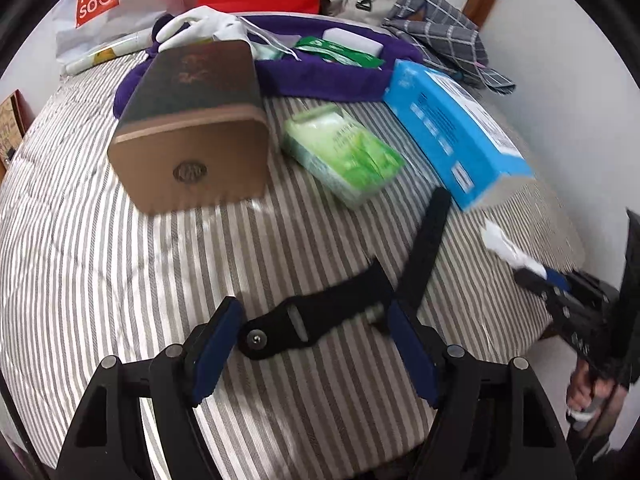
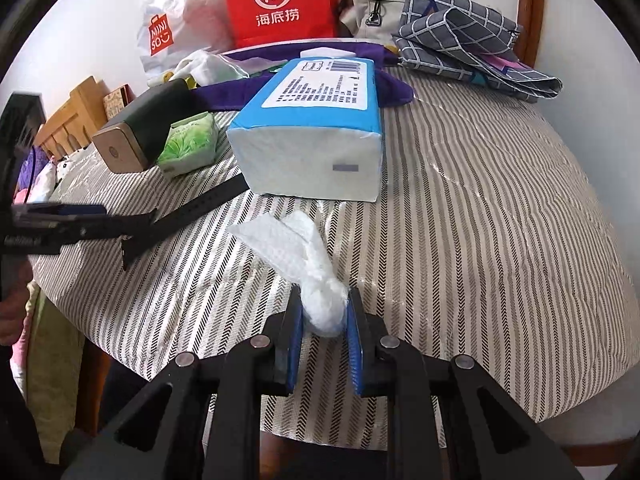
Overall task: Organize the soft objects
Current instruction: 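Lift the tissue with the right tool while the left tool grasps the black watch strap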
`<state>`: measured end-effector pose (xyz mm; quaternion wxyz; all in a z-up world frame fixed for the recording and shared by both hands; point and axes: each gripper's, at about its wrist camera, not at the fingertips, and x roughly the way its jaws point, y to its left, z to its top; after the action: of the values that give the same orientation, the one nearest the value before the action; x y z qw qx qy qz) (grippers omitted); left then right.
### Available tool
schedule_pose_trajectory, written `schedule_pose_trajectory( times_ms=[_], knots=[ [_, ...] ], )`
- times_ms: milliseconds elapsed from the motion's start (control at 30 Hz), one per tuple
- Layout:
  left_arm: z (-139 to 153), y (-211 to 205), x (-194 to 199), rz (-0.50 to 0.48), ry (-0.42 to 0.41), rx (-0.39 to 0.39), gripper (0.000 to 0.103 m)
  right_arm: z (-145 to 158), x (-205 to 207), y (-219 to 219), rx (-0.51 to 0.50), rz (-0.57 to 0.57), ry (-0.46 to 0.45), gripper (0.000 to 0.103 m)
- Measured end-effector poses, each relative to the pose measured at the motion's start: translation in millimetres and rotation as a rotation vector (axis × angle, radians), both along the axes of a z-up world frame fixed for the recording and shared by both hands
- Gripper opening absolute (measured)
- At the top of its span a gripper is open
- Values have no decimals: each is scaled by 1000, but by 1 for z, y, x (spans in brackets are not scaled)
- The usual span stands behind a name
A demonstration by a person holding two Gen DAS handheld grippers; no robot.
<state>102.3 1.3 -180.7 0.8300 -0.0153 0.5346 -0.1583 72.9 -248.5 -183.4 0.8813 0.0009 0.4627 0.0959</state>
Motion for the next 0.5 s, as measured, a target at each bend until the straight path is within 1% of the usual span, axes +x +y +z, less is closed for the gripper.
schedule_pose_trajectory(
  times_ms=[67, 167, 267, 300, 333, 367, 433, 467, 500],
  knots=[
    [1, -2, -10, -17, 3, 8, 73, 0, 0, 0, 2, 3, -3, 20],
    [1, -9, -19, -55, -11, 56, 73, -1, -1, 0, 5, 8, -8, 20],
    [-2, -22, -20, -90, -61, 159, 72, 0, -1, -1, 12, 12, -12, 20],
    [-3, -25, -19, -95, -80, 192, 69, 0, -2, -2, 13, 11, -13, 20],
    [-3, -30, -20, -113, -116, 216, 66, 0, -2, -4, 11, 7, -16, 20],
    [-2, -30, -20, -122, -117, 201, 59, 1, -3, -6, 12, 2, -18, 20],
    [-1, -29, -18, -125, -124, 194, 51, 4, -5, -9, 23, -1, -27, 20],
    [0, -28, -17, -119, -127, 195, 42, 7, -7, -10, 22, 0, -38, 20],
    [1, -25, -15, -105, -127, 194, 36, 10, -9, -10, 21, 2, -51, 20]
  ],
)
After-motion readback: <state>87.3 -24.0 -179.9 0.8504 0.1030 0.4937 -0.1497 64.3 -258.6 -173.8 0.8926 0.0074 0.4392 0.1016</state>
